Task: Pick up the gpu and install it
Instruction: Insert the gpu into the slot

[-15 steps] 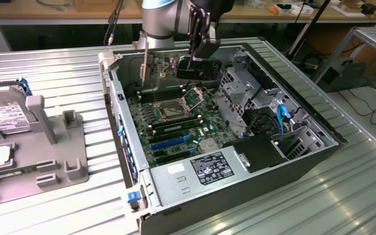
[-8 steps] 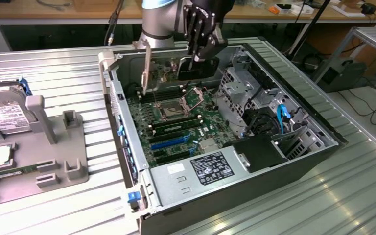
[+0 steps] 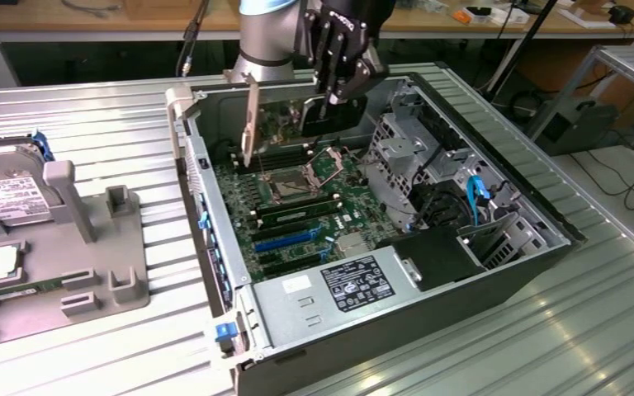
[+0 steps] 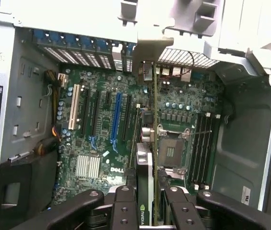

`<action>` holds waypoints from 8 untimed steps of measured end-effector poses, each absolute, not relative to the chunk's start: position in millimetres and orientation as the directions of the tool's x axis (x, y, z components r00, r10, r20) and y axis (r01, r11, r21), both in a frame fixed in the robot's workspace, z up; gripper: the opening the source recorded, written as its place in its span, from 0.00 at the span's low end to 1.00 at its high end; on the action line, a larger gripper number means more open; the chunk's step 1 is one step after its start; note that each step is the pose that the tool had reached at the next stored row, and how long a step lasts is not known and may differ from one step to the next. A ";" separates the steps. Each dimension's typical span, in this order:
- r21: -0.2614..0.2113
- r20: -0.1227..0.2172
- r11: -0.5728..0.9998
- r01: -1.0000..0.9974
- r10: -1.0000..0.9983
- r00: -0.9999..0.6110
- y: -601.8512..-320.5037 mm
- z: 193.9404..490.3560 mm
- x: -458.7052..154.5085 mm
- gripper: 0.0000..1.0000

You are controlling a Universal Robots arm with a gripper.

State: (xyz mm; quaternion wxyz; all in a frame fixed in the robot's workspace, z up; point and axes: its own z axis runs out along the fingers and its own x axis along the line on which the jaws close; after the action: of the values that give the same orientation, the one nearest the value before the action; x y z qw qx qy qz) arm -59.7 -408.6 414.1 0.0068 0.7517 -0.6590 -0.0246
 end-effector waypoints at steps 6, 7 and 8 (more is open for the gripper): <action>0.043 -0.028 -0.017 -0.999 -0.999 0.016 -408.6 414.1 -59.7 0.27; 0.043 -0.028 -0.004 -0.999 -1.000 0.003 -408.6 414.1 -59.7 0.27; 0.043 -0.028 0.007 -0.999 -1.000 -0.009 -408.6 414.0 -59.7 0.27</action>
State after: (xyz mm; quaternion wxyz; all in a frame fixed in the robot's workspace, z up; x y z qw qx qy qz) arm -59.7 -408.6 414.0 0.0050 0.7041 -0.7097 -0.0250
